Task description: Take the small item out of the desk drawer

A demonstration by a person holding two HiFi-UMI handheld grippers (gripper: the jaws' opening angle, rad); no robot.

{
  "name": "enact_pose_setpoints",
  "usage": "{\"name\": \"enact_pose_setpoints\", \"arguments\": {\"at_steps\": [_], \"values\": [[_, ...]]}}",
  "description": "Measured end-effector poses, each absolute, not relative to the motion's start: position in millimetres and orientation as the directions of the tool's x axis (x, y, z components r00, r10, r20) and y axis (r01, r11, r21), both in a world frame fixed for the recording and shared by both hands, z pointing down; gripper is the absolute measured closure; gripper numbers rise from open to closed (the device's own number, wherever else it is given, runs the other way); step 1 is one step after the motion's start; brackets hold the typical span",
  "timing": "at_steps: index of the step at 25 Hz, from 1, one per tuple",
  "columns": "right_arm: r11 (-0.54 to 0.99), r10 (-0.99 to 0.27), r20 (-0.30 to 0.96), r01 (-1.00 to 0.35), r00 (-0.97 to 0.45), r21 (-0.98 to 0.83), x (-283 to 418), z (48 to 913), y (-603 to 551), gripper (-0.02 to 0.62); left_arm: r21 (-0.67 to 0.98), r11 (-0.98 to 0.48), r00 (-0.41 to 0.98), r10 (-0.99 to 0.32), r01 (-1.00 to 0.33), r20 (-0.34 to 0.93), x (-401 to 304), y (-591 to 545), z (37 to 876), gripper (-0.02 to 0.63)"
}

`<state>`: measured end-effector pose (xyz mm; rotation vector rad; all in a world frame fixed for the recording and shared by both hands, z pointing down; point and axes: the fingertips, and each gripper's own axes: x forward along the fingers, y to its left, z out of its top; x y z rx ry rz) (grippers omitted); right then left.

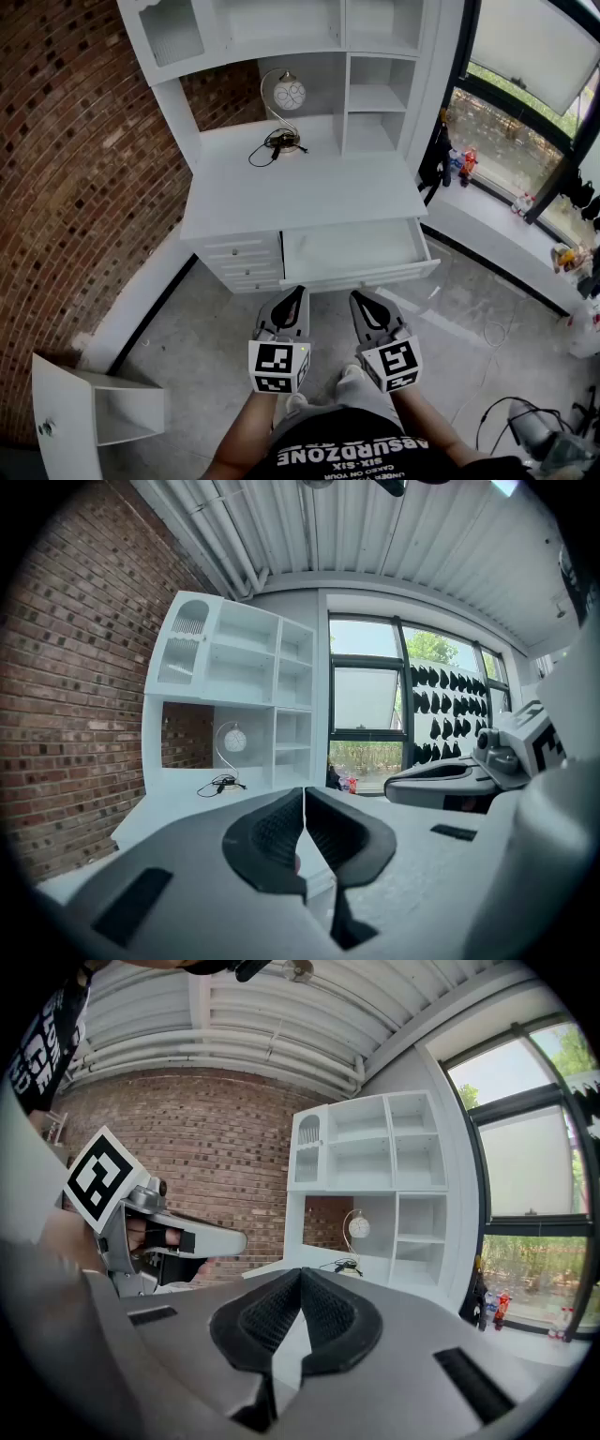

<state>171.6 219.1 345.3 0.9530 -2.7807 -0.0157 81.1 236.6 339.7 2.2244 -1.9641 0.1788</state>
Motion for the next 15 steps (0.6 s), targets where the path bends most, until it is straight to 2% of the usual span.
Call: {"name": "enact_pose_setpoints", "arguments": {"at_steps": [15], "values": [[0.908, -0.419, 0.198, -0.408, -0.886, 0.098, 192.8, 351.8, 148.8, 0.595, 0.069, 0.013, 0.001, -0.978, -0.998, 0.207, 122.4, 166.9, 358.5, 0.595]]}}
